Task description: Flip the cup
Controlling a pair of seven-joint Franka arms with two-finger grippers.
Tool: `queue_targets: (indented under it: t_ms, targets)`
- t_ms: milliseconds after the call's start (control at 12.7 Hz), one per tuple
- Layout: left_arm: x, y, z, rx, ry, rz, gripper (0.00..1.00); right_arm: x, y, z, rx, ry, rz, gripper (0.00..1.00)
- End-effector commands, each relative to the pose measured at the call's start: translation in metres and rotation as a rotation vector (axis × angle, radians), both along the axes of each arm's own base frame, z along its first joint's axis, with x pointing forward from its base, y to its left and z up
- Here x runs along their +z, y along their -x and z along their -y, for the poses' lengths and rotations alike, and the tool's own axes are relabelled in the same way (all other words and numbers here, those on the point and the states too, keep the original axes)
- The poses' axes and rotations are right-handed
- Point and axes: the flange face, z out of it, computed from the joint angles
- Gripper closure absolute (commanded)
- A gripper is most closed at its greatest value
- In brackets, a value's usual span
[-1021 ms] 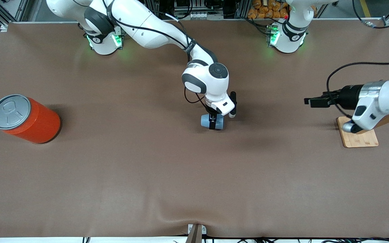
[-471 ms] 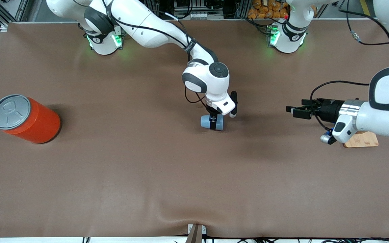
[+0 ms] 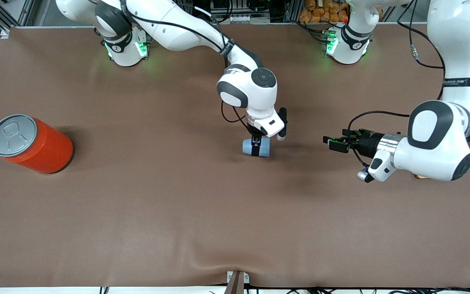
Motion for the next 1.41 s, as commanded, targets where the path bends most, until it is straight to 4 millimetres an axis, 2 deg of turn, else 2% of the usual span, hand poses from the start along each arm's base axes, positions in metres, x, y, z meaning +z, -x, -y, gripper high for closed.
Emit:
queue_targets:
  t_ms: [0, 79, 157, 236, 314, 393, 471, 550, 707, 785, 864, 1021, 1178, 1257, 1335]
  targets:
    - [-0.019, -0.011, 0.002, -0.011, 0.04, 0.048, 0.0, 0.059, -0.02, 0.029, -0.089, -0.048, -0.026, 0.0]
    - [-0.022, -0.017, 0.005, 0.022, 0.034, 0.08, 0.0, 0.083, -0.04, 0.05, -0.144, -0.083, -0.033, 0.0]
    - [-0.024, -0.018, 0.019, 0.022, 0.033, 0.102, 0.0, 0.113, -0.066, 0.083, -0.217, -0.12, -0.043, 0.0]
    - [-0.023, -0.021, 0.027, 0.036, 0.043, 0.125, 0.0, 0.134, -0.089, 0.122, -0.293, -0.124, -0.066, 0.0]
    - [-0.038, -0.021, 0.047, 0.053, 0.084, 0.121, 0.0, 0.149, -0.111, 0.161, -0.364, -0.123, -0.085, 0.0]
    - [-0.052, -0.018, 0.063, 0.074, 0.117, 0.102, 0.0, 0.165, -0.136, 0.211, -0.449, -0.136, -0.108, 0.0]
    - [-0.058, -0.016, 0.068, 0.098, 0.132, 0.099, 0.0, 0.18, -0.158, 0.26, -0.529, -0.162, -0.124, 0.0]
    - [-0.081, -0.009, 0.076, 0.118, 0.124, 0.107, 0.0, 0.201, -0.169, 0.298, -0.595, -0.209, -0.143, 0.0]
    - [-0.115, 0.007, 0.083, 0.143, 0.178, 0.184, 0.0, 0.247, -0.177, 0.367, -0.708, -0.277, -0.155, 0.0]
    - [-0.128, 0.014, 0.083, 0.177, 0.245, 0.201, 0.0, 0.265, -0.18, 0.41, -0.765, -0.282, -0.149, 0.0]
    - [-0.133, 0.019, 0.087, 0.187, 0.303, 0.221, 0.0, 0.274, -0.179, 0.444, -0.814, -0.272, -0.17, 0.0]
    - [-0.147, 0.028, 0.096, 0.189, 0.348, 0.252, 0.0, 0.294, -0.173, 0.487, -0.873, -0.267, -0.175, 0.0]
    - [-0.161, 0.04, 0.109, 0.15, 0.366, 0.296, 0.0, 0.307, -0.164, 0.507, -0.926, -0.248, -0.191, 0.0]
    - [-0.168, 0.048, 0.112, 0.177, 0.391, 0.283, 0.0, 0.331, -0.154, 0.521, -1.045, -0.262, -0.153, 0.0]
    - [-0.172, 0.058, 0.12, 0.211, 0.429, 0.271, 0.0, 0.339, -0.143, 0.531, -1.25, -0.261, -0.158, 0.0]
